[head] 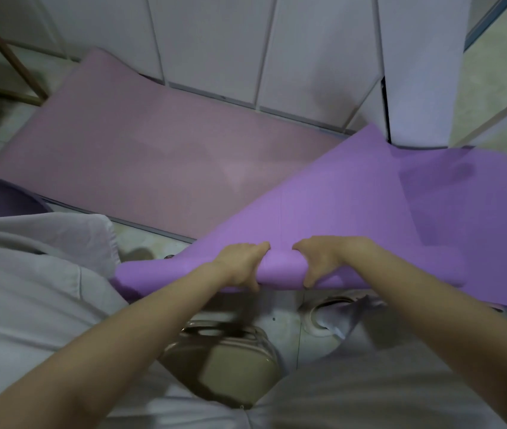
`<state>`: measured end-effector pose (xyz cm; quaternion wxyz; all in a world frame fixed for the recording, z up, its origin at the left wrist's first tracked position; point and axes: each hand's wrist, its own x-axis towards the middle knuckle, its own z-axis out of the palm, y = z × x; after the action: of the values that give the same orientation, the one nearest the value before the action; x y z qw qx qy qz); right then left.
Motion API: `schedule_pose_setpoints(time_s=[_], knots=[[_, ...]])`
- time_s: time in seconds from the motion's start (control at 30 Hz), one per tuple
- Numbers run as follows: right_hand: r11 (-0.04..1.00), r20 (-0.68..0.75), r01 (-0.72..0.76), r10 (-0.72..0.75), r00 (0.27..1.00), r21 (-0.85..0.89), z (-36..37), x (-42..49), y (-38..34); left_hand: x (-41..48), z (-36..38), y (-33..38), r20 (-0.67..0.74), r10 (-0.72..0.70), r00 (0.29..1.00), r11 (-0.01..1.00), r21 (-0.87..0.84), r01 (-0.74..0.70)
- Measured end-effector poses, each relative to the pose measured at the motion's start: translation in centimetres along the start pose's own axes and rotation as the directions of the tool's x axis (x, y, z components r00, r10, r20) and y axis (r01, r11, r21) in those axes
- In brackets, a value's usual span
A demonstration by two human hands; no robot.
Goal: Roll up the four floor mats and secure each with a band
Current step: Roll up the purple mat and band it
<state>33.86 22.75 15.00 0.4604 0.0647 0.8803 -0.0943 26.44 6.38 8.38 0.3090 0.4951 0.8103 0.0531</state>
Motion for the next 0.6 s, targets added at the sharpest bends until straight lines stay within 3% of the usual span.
schedule_pose_setpoints(time_s=[0.2, 0.3, 0.37, 0.47, 0.6], knots=[[0.966, -0.280, -0.087, 0.016, 0.960, -0.244, 1.7, -1.2, 0.4, 2.6, -2.6, 0.2, 0.326, 0.085, 0.942, 0.983, -0.180, -0.027], [0.976, -0.341, -0.071, -0.004, 0.940, -0.206, 2.6, -1.8, 0.3, 3.1, -3.4, 0.0, 0.483, 0.127, 0.867, 0.962, -0.273, 0.011], [0.981, -0.327, -0.069, 0.007, 0.945, -0.180, 2.8, -2.0, 0.3, 3.0, -3.6, 0.3, 0.499, 0.137, 0.856, 0.966, -0.258, -0.004], [0.985, -0.276, -0.042, -0.005, 0.961, -0.165, 2.6, -1.7, 0.6, 2.0, -2.5, 1.1, 0.352, 0.100, 0.931, 0.984, -0.176, -0.039], [0.993, -0.178, 0.015, -0.036, 0.983, -0.117, 1.3, -1.5, 0.6, -0.6, 0.3, 2.0, -0.040, 0.003, 0.999, 0.998, -0.067, -0.005]])
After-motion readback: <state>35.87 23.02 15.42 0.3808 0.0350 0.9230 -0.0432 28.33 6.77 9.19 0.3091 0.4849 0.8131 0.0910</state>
